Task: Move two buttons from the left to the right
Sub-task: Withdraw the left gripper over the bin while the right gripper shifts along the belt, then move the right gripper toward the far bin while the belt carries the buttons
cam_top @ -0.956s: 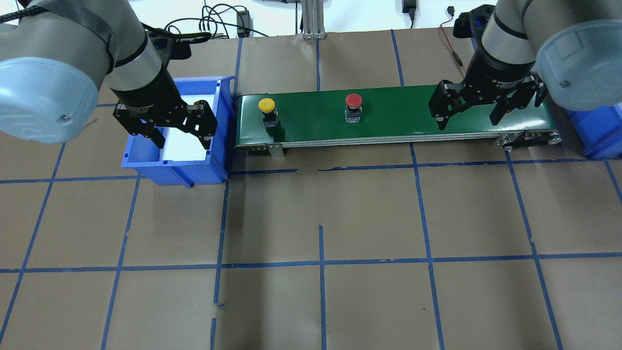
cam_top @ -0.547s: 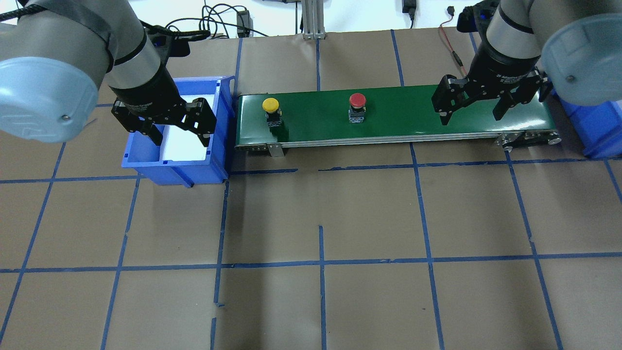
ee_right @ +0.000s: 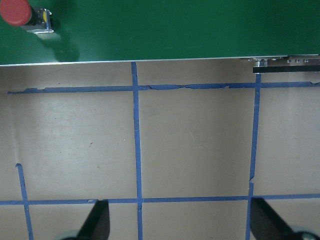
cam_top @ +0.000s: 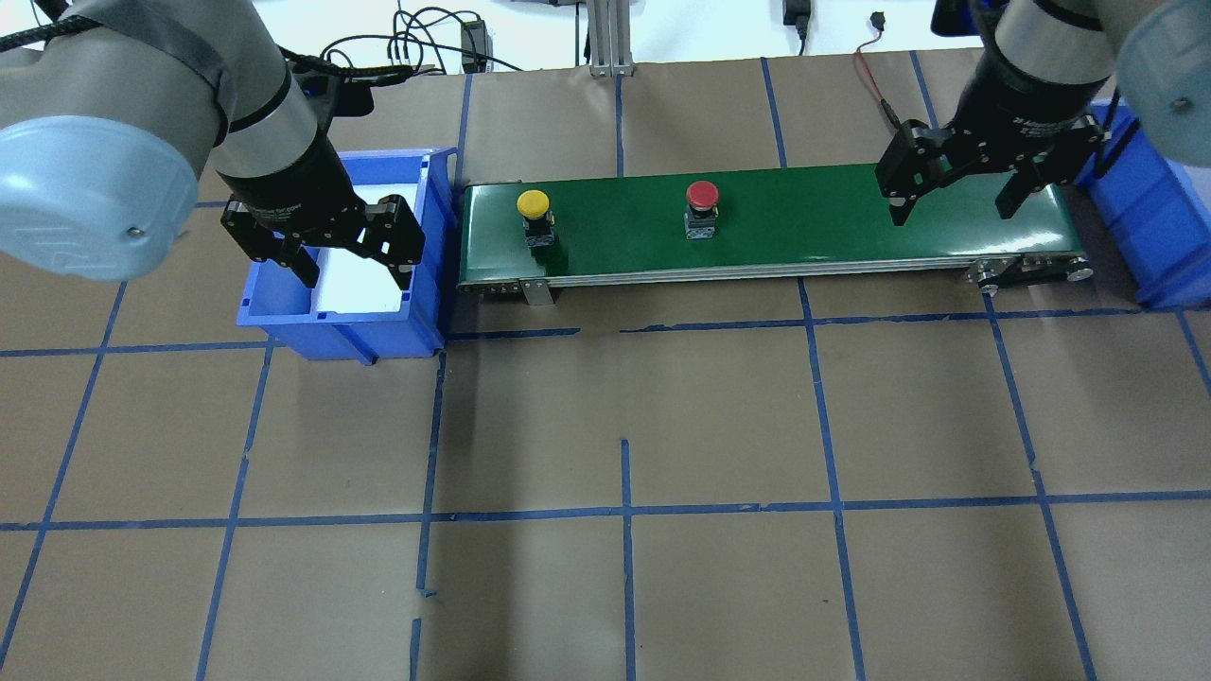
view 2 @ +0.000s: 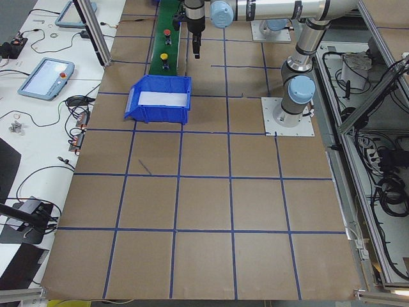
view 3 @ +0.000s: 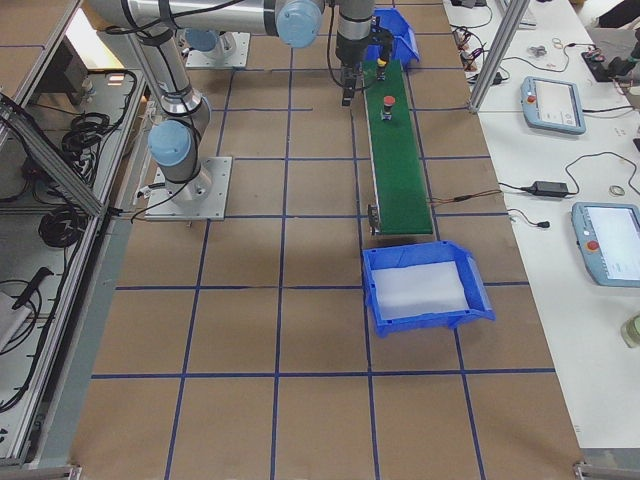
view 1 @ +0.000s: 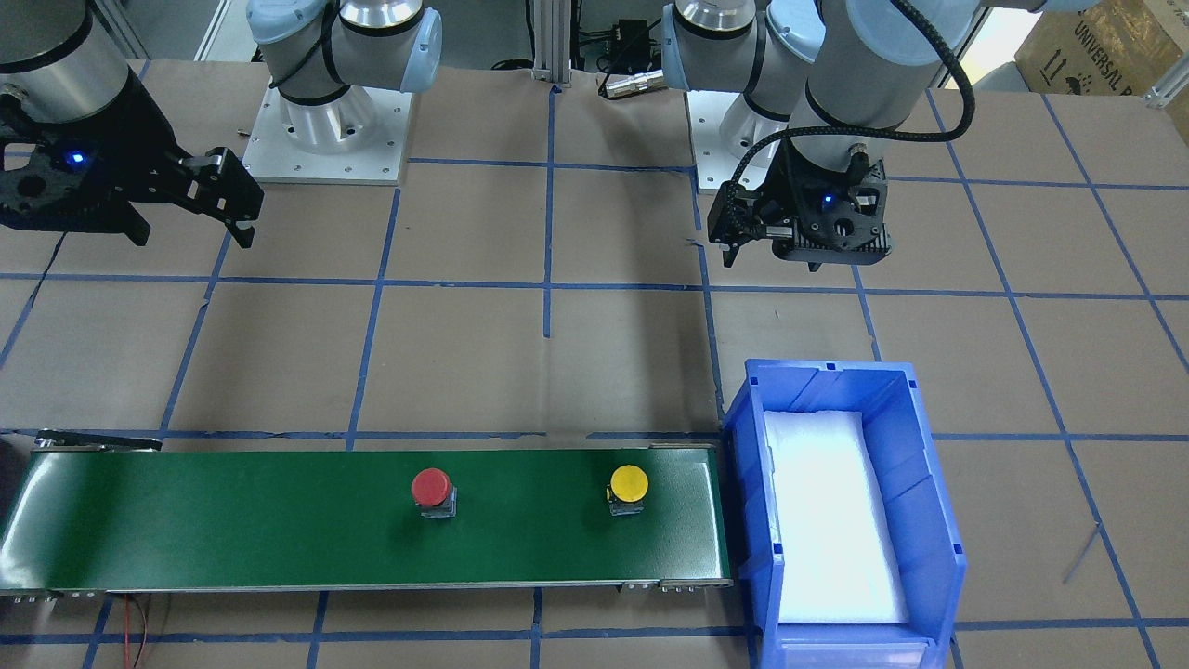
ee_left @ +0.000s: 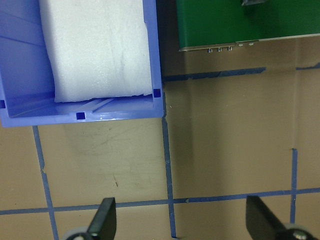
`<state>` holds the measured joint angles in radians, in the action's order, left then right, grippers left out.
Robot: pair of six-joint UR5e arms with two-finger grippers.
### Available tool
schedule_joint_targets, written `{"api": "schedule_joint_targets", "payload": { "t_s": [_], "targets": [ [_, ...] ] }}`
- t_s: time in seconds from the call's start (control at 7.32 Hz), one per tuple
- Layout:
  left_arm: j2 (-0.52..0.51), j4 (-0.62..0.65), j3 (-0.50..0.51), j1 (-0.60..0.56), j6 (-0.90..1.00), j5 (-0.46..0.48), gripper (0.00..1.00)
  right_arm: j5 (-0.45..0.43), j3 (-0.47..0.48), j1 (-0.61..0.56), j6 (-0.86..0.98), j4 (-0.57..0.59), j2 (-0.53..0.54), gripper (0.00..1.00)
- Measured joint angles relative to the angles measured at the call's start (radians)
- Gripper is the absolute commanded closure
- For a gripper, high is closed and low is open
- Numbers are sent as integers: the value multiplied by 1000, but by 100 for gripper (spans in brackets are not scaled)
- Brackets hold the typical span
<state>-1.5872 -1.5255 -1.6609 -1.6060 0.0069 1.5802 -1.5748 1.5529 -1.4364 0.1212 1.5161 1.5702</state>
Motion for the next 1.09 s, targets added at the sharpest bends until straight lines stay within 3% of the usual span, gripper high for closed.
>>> {"api": "schedule_joint_targets", "payload": {
  "t_s": [0.82,1.09],
  "targets": [
    [-2,1,2,-2,-4,-5,6,-37,2,-176,-21,-14,-4,0],
    [-2,1,10,-1,1,1,5,-33,15,-135,0,3,-11,0]
  ]
}}
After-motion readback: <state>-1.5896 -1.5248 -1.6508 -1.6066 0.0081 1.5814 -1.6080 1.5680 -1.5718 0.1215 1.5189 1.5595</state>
